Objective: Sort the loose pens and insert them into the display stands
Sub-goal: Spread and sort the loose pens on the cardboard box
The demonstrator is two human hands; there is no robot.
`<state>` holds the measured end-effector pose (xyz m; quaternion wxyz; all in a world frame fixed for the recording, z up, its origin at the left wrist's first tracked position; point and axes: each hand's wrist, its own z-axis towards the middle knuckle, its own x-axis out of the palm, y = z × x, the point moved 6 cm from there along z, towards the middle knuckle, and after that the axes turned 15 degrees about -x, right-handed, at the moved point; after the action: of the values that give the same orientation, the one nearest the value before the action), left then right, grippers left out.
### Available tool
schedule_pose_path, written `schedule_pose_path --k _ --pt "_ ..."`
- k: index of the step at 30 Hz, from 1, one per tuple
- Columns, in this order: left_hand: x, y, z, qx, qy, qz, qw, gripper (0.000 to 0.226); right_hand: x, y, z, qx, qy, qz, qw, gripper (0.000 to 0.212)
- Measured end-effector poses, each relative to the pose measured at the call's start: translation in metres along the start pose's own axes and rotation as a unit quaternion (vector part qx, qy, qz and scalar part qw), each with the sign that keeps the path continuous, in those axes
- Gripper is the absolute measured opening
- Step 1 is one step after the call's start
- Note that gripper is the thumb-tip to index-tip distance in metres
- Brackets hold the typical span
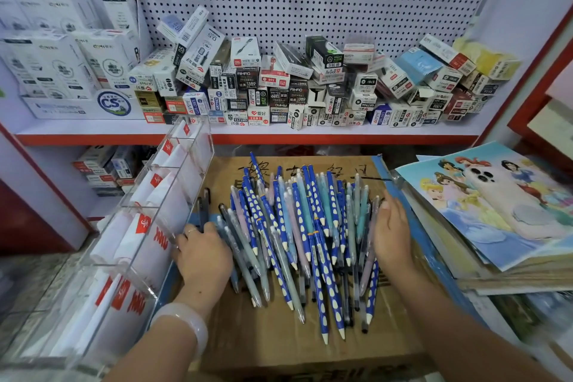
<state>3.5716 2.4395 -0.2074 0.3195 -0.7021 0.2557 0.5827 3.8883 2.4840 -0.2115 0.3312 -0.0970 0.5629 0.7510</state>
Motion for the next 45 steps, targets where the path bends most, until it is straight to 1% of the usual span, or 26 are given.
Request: schedule_pose_path --k 2,4,6,7,8,10,12,14,16,19,21,22,24,25,27,29,30,31,32,33,34,36,38,40,43,45 --pt "0.000 -0.001 -0.004 0.024 -0.005 0.007 1.000 0.033 -0.004 0.010 0.005 0.003 -0.031 0.007 0.999 0.044" --pt "0.002 -0.002 -0.006 0.049 -0.005 -0.009 0.999 0.031 -0.004 0.029 0.011 -0.022 -0.054 0.004 0.998 0.042" --pt "0.006 -0.003 -0.003 0.070 0.005 -0.039 0.997 0.027 0.004 0.053 0.022 -0.061 -0.054 0.007 0.997 0.040" --pt "0.008 -0.002 -0.002 0.079 0.009 -0.062 0.995 0.025 0.012 0.066 0.029 -0.083 -0.040 0.005 0.996 0.038" --pt "0.009 -0.002 0.000 0.092 0.012 -0.094 0.991 0.023 0.024 0.079 0.037 -0.109 -0.016 -0.005 0.994 0.036" --pt "0.010 -0.001 0.000 0.118 0.017 -0.158 0.980 0.016 0.058 0.104 0.054 -0.165 0.067 -0.062 0.982 0.031" --pt "0.007 -0.001 -0.001 0.124 0.020 -0.204 0.971 0.009 0.100 0.124 0.071 -0.200 0.153 -0.151 0.956 0.029" --pt "0.007 -0.001 0.000 0.117 0.023 -0.238 0.964 0.007 0.141 0.137 0.085 -0.186 0.229 -0.248 0.923 0.028" --pt "0.009 -0.002 0.003 0.112 0.019 -0.242 0.964 0.015 0.177 0.141 0.095 -0.160 0.287 -0.303 0.894 0.030" --pt "0.016 -0.003 0.007 0.106 0.023 -0.225 0.968 0.035 0.219 0.135 0.103 -0.119 0.336 -0.330 0.874 0.037" --pt "0.019 -0.003 0.007 0.115 0.010 -0.215 0.970 0.038 0.230 0.131 0.108 -0.104 0.338 -0.352 0.867 0.031" --pt "0.018 -0.004 0.006 0.120 0.002 -0.213 0.970 0.039 0.233 0.131 0.110 -0.098 0.338 -0.354 0.866 0.025" --pt "0.021 -0.005 0.004 0.122 -0.004 -0.198 0.973 0.038 0.235 0.131 0.113 -0.087 0.335 -0.329 0.879 0.011" --pt "0.020 -0.005 0.003 0.125 -0.010 -0.195 0.973 0.037 0.233 0.134 0.117 -0.088 0.317 -0.301 0.895 0.010" --pt "0.014 -0.004 0.001 0.128 -0.018 -0.203 0.971 0.036 0.222 0.145 0.127 -0.106 0.254 -0.223 0.935 0.016" --pt "0.011 -0.004 -0.002 0.116 0.012 -0.199 0.973 0.039 0.195 0.163 0.132 -0.110 0.192 -0.101 0.970 0.030" --pt "0.009 -0.003 -0.004 0.108 0.023 -0.204 0.973 0.041 0.177 0.171 0.132 -0.094 0.163 -0.027 0.982 0.034" --pt "0.006 -0.003 -0.005 0.097 0.035 -0.213 0.972 0.043 0.158 0.178 0.129 -0.077 0.144 0.034 0.986 0.034" --pt "0.004 -0.004 -0.007 0.085 0.045 -0.225 0.970 0.043 0.140 0.183 0.123 -0.071 0.147 0.055 0.985 0.032" --pt "0.003 -0.004 -0.007 0.073 0.057 -0.235 0.968 0.042 0.124 0.188 0.113 -0.078 0.177 0.038 0.980 0.031" --pt "0.002 -0.004 -0.007 0.057 0.073 -0.239 0.967 0.043 0.110 0.191 0.097 -0.093 0.228 -0.008 0.969 0.029" --pt "0.004 -0.003 -0.006 0.018 0.107 -0.254 0.961 0.044 0.092 0.184 0.057 -0.118 0.333 -0.111 0.929 0.023" --pt "0.007 -0.002 -0.006 -0.024 0.133 -0.271 0.953 0.045 0.090 0.172 0.018 -0.120 0.397 -0.149 0.898 0.024" --pt "0.010 -0.002 -0.008 -0.061 0.152 -0.286 0.944 0.046 0.098 0.164 -0.009 -0.127 0.407 -0.175 0.888 0.028" --pt "0.013 0.001 -0.009 -0.112 0.167 -0.331 0.922 0.047 0.116 0.164 -0.028 -0.162 0.393 -0.220 0.878 0.032" --pt "0.013 0.002 -0.009 -0.129 0.171 -0.343 0.914 0.050 0.117 0.167 -0.029 -0.177 0.368 -0.226 0.885 0.038"
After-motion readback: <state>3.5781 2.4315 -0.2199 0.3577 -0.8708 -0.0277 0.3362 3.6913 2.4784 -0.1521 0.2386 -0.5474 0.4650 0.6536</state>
